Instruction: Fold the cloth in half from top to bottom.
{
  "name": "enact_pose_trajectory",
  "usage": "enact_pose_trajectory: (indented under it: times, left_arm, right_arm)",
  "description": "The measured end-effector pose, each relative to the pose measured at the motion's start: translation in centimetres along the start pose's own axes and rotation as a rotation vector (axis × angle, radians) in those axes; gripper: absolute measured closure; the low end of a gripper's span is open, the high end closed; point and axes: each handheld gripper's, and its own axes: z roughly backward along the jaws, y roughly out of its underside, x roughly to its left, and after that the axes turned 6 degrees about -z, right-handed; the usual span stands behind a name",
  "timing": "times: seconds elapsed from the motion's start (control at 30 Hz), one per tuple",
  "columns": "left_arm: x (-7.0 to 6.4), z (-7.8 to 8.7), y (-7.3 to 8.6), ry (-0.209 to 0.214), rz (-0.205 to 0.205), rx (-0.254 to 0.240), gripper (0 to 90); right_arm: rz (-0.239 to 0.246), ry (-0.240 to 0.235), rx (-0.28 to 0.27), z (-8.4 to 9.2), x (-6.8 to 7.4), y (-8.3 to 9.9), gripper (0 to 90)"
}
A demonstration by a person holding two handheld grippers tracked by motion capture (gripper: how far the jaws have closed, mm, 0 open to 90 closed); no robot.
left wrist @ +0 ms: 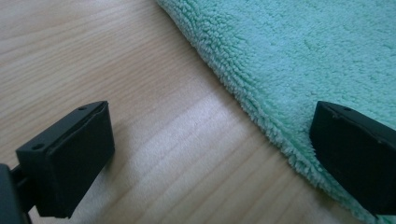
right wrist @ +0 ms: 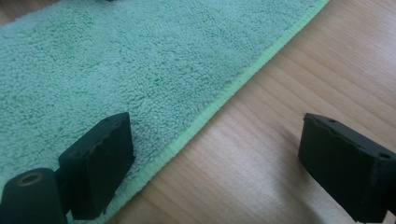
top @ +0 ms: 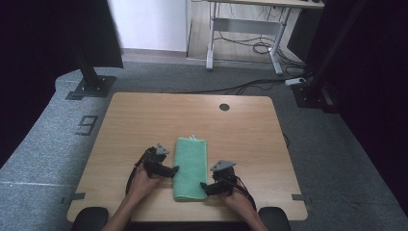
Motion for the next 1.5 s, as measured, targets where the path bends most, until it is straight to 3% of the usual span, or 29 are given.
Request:
enact_pose_trajectory:
  times: [0.17, 0.27, 0.5, 0.77, 1.1, 1.5]
  left_arm:
    - [0.0, 0.0, 0.1, -0.001, 0.002, -0.007, 0.0]
    - [0.0, 0.0, 0.1, -0.002, 0.004, -0.008, 0.0]
    - [0.0, 0.0, 0.1, -0.001, 0.005, -0.01, 0.2]
    - [0.0, 0.0, 0.1, -0.001, 0.004, -0.009, 0.5]
    - [0.0, 0.0, 0.1, -0.001, 0.005, -0.01, 0.5]
    - [0.0, 0.0, 0.1, -0.001, 0.005, -0.01, 0.5]
  right_arm:
    - [0.007, -0.024, 0.021, 0.0, -0.2, -0.4, 11.5]
    - [-0.025, -0.05, 0.03, 0.0, -0.7, -0.8, 12.0]
    - [-0.044, -0.079, 0.002, 0.0, -2.7, -2.9, 12.1]
    - [-0.035, -0.036, 0.001, -1.2, -5.1, -6.1, 16.8]
    - [-0.024, -0.033, -0.008, -2.7, -6.4, -9.5, 24.7]
    - [-0.031, 0.006, 0.038, -5.0, -7.9, -11.5, 32.6]
